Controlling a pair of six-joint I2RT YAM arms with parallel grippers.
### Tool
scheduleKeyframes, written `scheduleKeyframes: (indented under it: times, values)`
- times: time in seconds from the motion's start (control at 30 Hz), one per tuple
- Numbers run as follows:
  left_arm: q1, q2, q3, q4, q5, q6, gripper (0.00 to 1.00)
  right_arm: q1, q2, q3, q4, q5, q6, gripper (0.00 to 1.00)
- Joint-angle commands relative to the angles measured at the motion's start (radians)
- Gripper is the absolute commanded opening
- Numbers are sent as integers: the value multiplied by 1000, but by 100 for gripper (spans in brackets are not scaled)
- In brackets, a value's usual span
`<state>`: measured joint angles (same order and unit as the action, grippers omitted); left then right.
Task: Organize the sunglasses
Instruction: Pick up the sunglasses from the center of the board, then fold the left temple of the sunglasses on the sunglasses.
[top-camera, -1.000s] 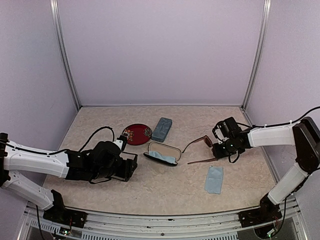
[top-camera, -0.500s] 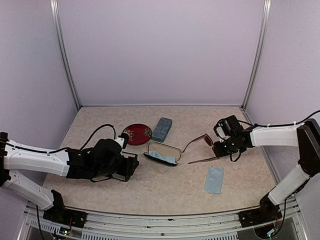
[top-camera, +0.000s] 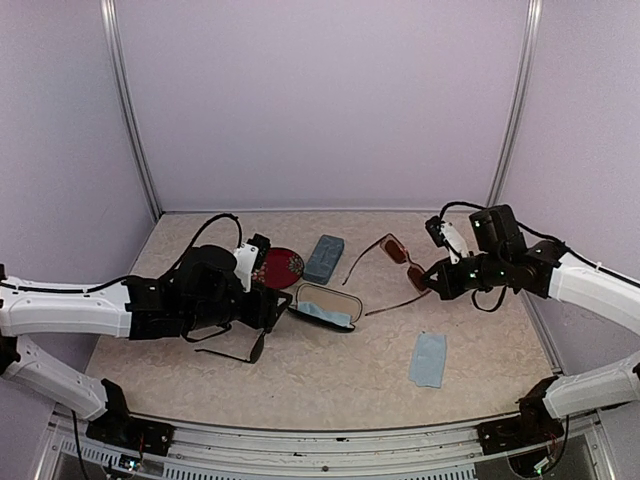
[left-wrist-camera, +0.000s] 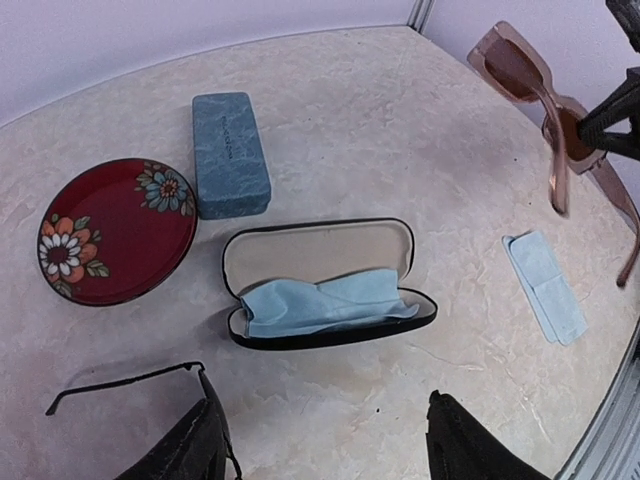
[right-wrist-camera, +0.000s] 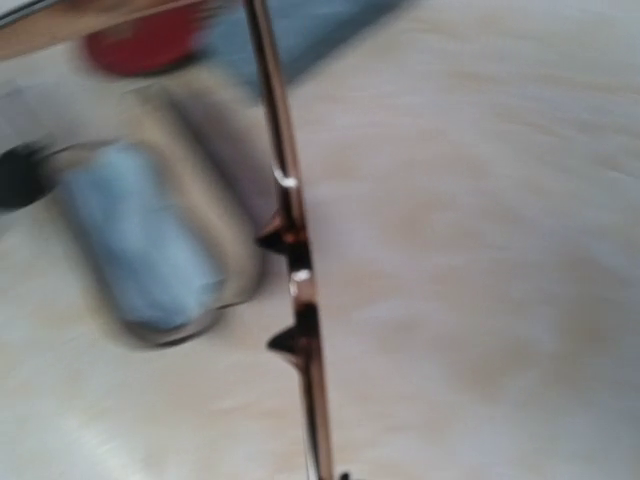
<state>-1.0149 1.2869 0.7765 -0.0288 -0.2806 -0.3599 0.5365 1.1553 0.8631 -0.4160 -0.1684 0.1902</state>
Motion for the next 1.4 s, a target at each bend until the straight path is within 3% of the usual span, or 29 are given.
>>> scheduleKeyframes:
  times: [0.0,0.3,0.47,0.7,1.37]
  values:
    - [86,-73,2,42,194,83,67,86,-27,2,-25,-162,-62,0]
    - [99,-52,3,59,374,179,69,269,94,28,5,-160,-129,0]
    - [61,15,35,58,372,197,74,326,160,60,34,-155,-135,0]
    - [9,94,55,69,323,185,76,351,187,75,59,-158,-129,0]
    - [-8,192,79,169,321,157,76,387,203,40,113,-199,-127,0]
